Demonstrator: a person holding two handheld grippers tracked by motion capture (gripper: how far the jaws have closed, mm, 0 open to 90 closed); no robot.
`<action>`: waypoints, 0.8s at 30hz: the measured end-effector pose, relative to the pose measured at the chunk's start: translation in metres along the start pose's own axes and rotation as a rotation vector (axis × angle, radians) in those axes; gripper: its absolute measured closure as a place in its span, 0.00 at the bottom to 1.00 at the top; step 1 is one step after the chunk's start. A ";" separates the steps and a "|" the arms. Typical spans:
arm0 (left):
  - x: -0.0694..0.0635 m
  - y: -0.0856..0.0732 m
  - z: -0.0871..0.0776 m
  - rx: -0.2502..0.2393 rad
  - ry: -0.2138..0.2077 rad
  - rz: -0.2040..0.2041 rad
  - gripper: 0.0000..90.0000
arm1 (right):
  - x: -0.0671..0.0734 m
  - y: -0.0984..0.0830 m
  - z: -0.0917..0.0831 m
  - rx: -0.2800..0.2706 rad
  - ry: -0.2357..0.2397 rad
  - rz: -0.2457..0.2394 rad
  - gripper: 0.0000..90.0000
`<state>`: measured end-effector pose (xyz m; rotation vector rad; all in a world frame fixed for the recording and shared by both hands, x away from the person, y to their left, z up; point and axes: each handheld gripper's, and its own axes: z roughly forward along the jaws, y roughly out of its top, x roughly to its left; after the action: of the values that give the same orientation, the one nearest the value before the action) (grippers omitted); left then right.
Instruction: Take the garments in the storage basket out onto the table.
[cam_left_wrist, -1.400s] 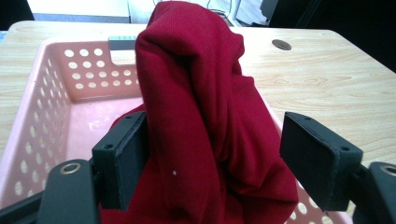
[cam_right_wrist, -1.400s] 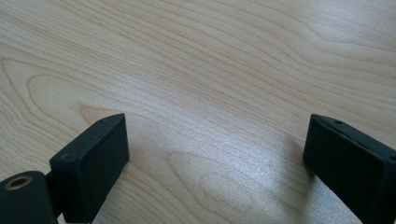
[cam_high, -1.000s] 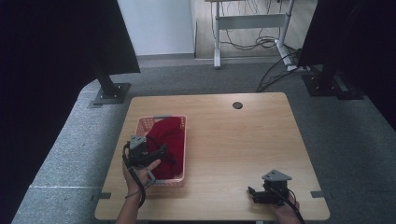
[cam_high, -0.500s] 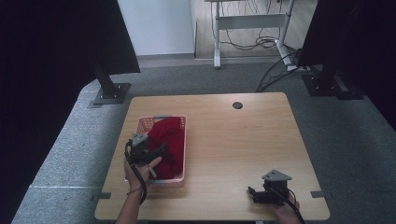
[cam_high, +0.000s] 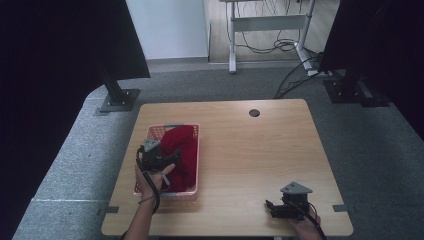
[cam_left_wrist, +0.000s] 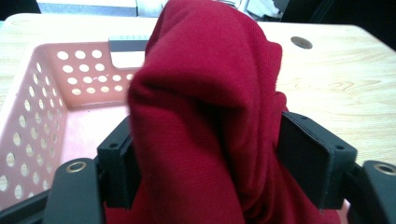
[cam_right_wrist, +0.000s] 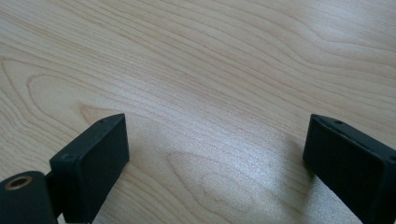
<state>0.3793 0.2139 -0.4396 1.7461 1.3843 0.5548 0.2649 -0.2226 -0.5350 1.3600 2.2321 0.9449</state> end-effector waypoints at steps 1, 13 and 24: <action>0.000 0.000 0.001 0.004 0.001 0.003 0.31 | 0.000 0.000 0.000 0.000 0.000 0.000 0.08; -0.002 0.003 0.007 0.017 -0.002 0.022 0.47 | 0.000 0.000 0.000 0.000 0.001 0.001 0.07; 0.004 -0.001 0.007 -0.014 -0.036 0.015 0.69 | 0.000 0.000 0.000 0.000 0.000 0.001 0.08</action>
<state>0.3855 0.2154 -0.4450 1.7490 1.3400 0.5368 0.2649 -0.2227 -0.5350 1.3609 2.2316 0.9459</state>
